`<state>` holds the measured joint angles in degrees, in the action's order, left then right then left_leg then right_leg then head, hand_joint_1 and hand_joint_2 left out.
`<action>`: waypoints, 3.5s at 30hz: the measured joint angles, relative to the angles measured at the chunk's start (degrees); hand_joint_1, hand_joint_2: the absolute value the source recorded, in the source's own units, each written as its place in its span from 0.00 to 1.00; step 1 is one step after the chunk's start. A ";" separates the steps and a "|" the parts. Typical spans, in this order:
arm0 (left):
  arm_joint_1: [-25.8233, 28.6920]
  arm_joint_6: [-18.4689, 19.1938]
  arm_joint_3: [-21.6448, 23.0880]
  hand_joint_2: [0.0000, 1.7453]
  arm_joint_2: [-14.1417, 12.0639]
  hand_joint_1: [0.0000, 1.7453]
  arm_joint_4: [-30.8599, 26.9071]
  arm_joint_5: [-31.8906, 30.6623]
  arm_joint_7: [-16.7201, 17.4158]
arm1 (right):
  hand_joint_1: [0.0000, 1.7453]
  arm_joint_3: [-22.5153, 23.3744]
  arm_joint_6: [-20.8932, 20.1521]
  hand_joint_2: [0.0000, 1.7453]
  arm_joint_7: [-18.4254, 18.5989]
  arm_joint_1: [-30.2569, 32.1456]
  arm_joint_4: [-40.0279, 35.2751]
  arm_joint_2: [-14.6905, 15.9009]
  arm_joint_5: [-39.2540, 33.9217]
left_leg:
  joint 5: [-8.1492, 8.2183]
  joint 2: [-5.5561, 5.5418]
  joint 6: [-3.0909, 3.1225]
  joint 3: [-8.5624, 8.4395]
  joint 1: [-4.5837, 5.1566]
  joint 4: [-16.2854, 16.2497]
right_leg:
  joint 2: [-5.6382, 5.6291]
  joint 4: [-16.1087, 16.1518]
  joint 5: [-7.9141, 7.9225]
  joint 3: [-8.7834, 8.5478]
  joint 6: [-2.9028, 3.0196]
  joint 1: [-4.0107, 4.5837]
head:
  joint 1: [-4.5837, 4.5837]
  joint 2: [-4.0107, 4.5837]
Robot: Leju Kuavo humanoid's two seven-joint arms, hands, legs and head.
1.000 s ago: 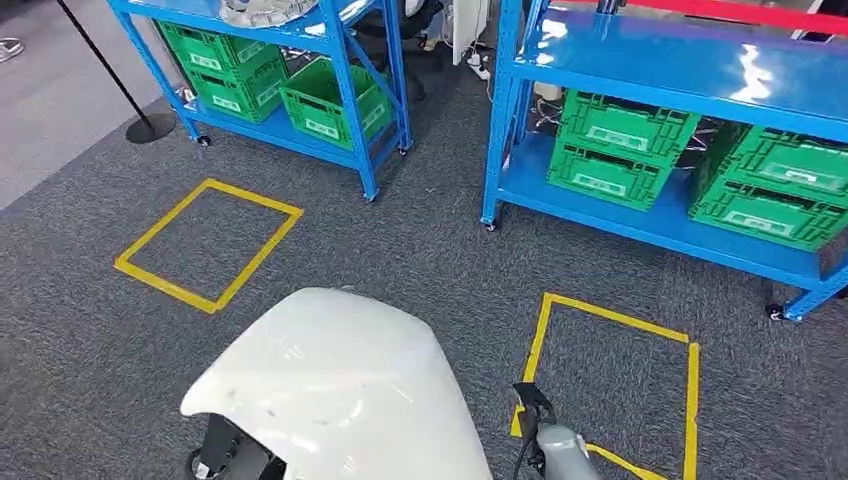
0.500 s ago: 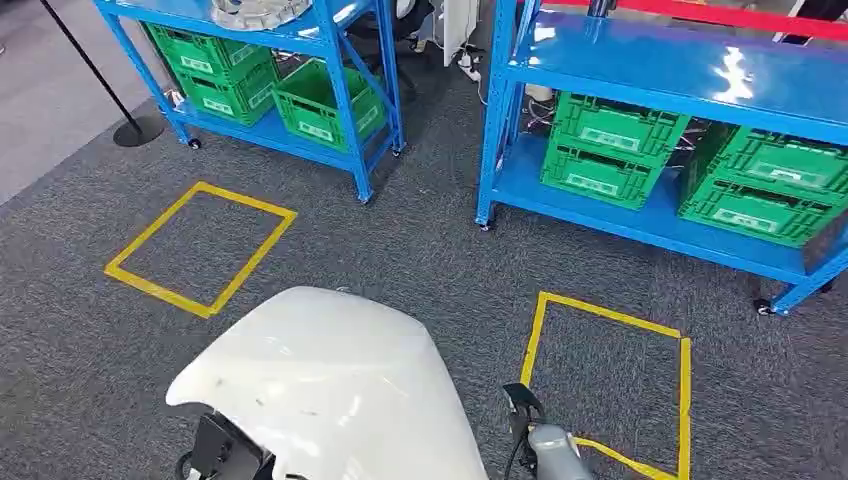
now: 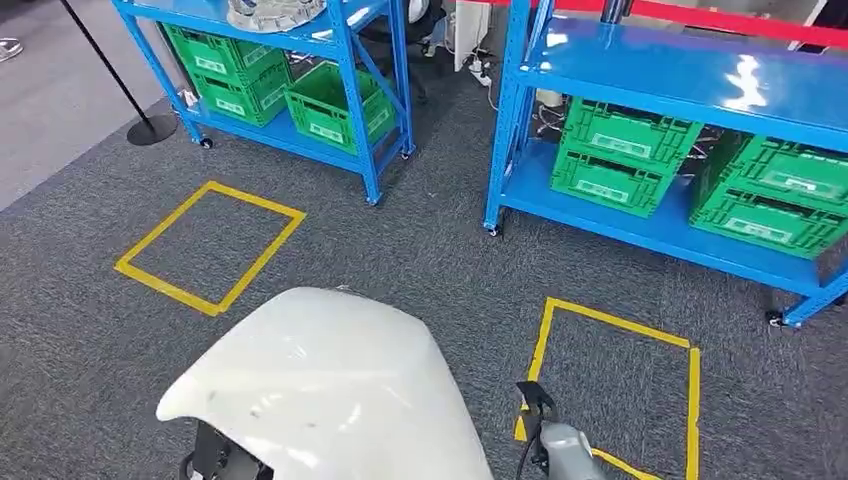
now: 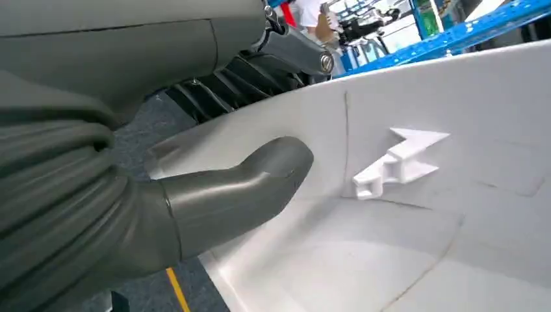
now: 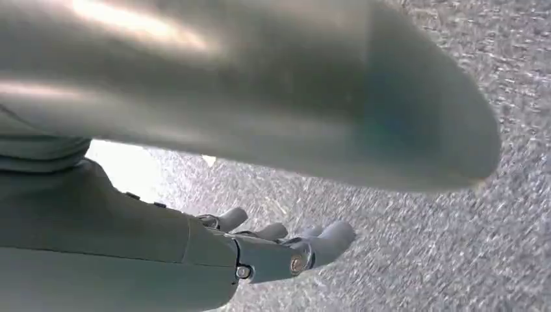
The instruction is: Take the parts from the cabinet and place them on the table.
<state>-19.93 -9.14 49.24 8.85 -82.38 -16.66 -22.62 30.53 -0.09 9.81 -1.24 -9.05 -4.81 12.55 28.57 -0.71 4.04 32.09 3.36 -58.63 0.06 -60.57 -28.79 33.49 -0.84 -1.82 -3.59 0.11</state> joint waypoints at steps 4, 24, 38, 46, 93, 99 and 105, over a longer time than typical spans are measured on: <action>0.07 -0.31 0.00 1.00 0.02 1.00 -0.13 0.00 -0.02 | 0.00 0.37 0.24 0.00 0.00 0.04 0.02 -0.31 -0.92 | -0.50 0.01 1.25 -1.48 0.30 2.04 | 0.00 1.68 0.41 -1.25 0.31 -0.24 | 0.06 0.00; 2.07 -0.79 0.00 1.00 -0.53 1.00 -0.92 0.63 0.83 | 0.00 0.92 -1.05 0.00 0.00 0.34 0.02 -0.35 -0.26 | -2.08 0.01 -1.29 -3.73 0.15 5.76 | -0.01 5.55 1.55 -3.82 0.05 -0.11 | 0.09 0.00; 4.99 -2.34 -0.13 1.00 -3.19 1.00 -5.09 -0.04 0.81 | 0.00 0.90 -1.27 0.00 0.00 0.31 0.02 -0.46 1.07 | -2.11 -0.06 -0.99 -3.78 0.34 5.91 | -0.01 6.75 2.25 -4.42 -1.05 -0.42 | 0.07 0.00; 5.00 -1.97 -0.13 1.00 -3.32 1.00 -5.27 -0.02 0.81 | 0.00 0.90 -1.01 0.00 0.00 0.31 0.02 -0.65 0.55 | -2.09 -0.06 -0.53 -3.77 0.56 5.90 | 0.00 6.89 2.39 -4.44 -1.39 -0.64 | 0.09 0.00; 1.16 0.31 -0.55 1.00 -0.46 1.00 1.42 1.11 -1.62 | 0.00 0.98 -0.57 0.00 0.02 -0.12 0.02 -1.25 0.48 | -0.74 0.28 -2.59 2.37 -0.94 -1.74 | 0.02 -0.03 -0.66 -0.31 0.97 -0.13 | -0.61 0.00; 1.14 0.31 -0.48 1.00 -0.59 1.00 1.51 1.09 -1.57 | 0.00 1.00 -0.59 0.00 0.02 -0.03 0.02 -1.18 0.48 | 7.71 0.44 -5.00 8.11 -3.13 -16.60 | 0.24 0.19 0.31 0.74 1.04 -0.59 | -0.28 0.00; 1.10 0.66 -0.15 1.00 -0.11 1.00 0.37 0.31 -0.77 | 0.00 1.53 -0.13 0.00 0.02 0.00 0.02 -1.33 -0.85 | 0.95 0.53 -3.11 -1.36 -2.10 0.85 | 0.21 0.89 1.55 0.98 -0.53 -1.16 | -0.02 0.00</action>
<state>-18.83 -8.48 49.09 8.74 -82.01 -16.35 -23.39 32.06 -0.22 9.84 -1.24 -9.03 -6.14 11.70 29.52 -0.18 0.93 30.73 1.26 -57.78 0.27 -59.67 -27.24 34.47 -1.37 -2.98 -3.60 0.11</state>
